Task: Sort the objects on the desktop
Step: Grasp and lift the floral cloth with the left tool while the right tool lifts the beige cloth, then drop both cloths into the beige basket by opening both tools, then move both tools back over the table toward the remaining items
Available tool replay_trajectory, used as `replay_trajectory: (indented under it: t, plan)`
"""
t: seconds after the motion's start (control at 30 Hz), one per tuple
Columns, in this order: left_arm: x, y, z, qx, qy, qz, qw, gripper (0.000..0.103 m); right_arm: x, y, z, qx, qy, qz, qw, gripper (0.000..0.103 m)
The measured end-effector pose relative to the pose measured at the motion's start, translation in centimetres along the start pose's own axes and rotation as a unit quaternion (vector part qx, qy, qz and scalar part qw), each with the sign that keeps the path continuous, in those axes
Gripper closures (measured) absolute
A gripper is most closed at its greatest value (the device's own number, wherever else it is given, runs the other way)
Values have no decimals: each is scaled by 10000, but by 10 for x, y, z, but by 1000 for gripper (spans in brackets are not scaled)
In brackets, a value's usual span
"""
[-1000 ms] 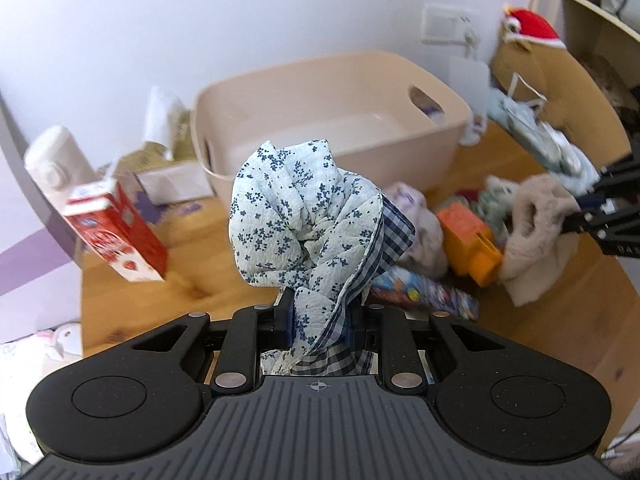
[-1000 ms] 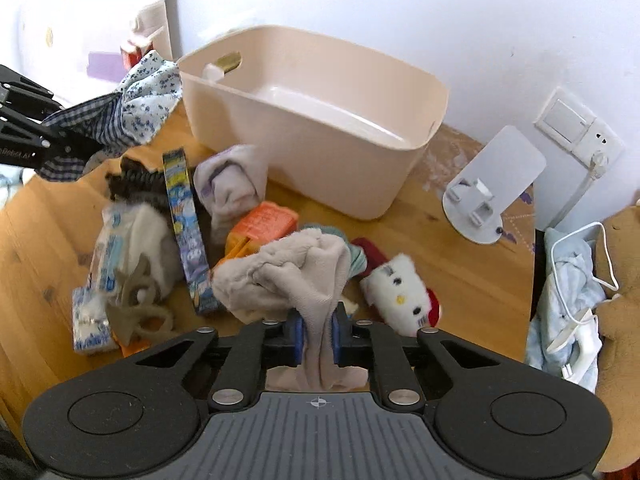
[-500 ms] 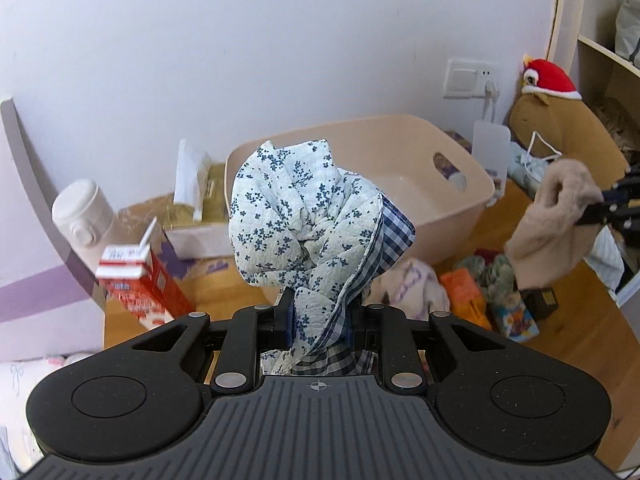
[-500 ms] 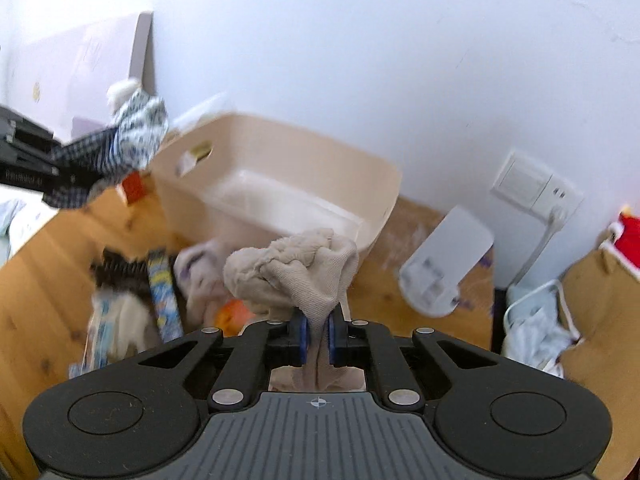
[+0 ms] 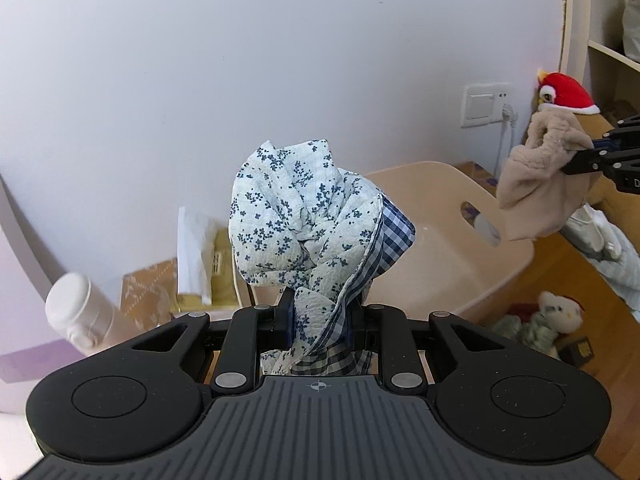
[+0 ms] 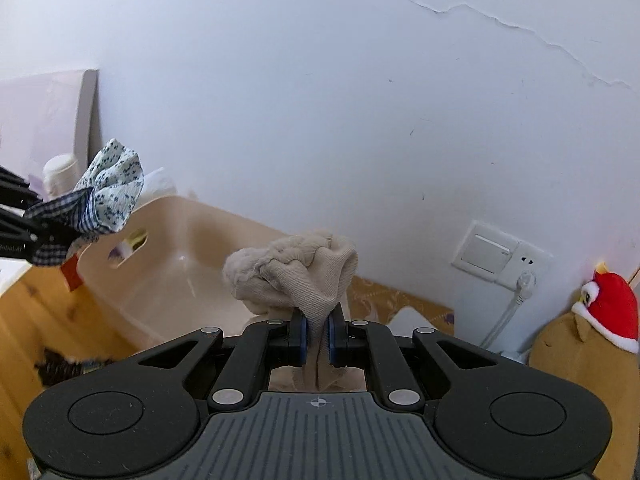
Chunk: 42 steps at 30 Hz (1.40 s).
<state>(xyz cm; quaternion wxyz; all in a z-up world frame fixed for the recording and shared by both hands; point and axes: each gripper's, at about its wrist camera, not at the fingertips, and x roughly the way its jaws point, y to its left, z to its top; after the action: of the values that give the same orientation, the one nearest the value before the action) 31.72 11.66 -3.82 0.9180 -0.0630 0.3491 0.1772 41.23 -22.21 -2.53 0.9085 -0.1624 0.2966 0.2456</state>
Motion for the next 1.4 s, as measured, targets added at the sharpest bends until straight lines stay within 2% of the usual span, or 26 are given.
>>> replay_trajectory:
  t: [0.2, 0.33, 0.5, 0.6, 0.63, 0.67, 0.8, 0.83, 0.87, 0.9, 0.97, 1.0, 1.03, 1.1, 1.4]
  plan:
    - [29, 1, 12, -177, 177, -13, 9997, 81, 36, 15, 11, -7, 103, 75, 9999, 93]
    - [52, -2, 9, -231, 467, 116, 9986, 81, 57, 24, 8, 43, 262, 148, 9995, 93]
    - [67, -7, 4, -178, 667, 39, 9976, 81, 77, 38, 1, -72, 545, 178, 9983, 92]
    - [74, -10, 2, -175, 809, -31, 9966, 78, 87, 41, -3, -134, 714, 174, 9972, 87]
    - [75, -12, 2, -186, 853, -87, 9961, 75, 89, 40, -4, -75, 759, 157, 9970, 74]
    - [75, -13, 2, -195, 847, -117, 9961, 72, 90, 38, -4, 42, 781, 196, 9967, 66]
    - [60, -17, -4, -251, 525, 59, 9983, 33, 85, 33, -7, 361, 697, 386, 9962, 51]
    - [59, -19, -3, -268, 472, 123, 9985, 27, 82, 33, -7, 333, 680, 361, 9965, 41]
    - [59, -22, -1, -301, 436, 171, 9985, 26, 79, 33, -8, 292, 637, 333, 9970, 32]
    - [57, -22, -2, -329, 408, 189, 9984, 25, 76, 33, -8, 266, 596, 339, 9973, 27]
    - [54, -22, -3, -353, 389, 189, 9984, 25, 71, 31, -9, 235, 512, 369, 9977, 9]
    - [51, -23, -3, -360, 378, 197, 9984, 25, 69, 30, -10, 229, 474, 347, 9980, 3]
    - [48, -24, -6, -371, 364, 213, 9984, 24, 66, 29, -9, 228, 422, 319, 9983, 0]
    - [44, -25, -10, -402, 353, 229, 9983, 24, 60, 28, -13, 220, 399, 298, 9985, 0]
    - [15, -27, -34, -779, 438, 198, 9958, 22, 35, 18, -46, 397, 711, 156, 9966, 0]
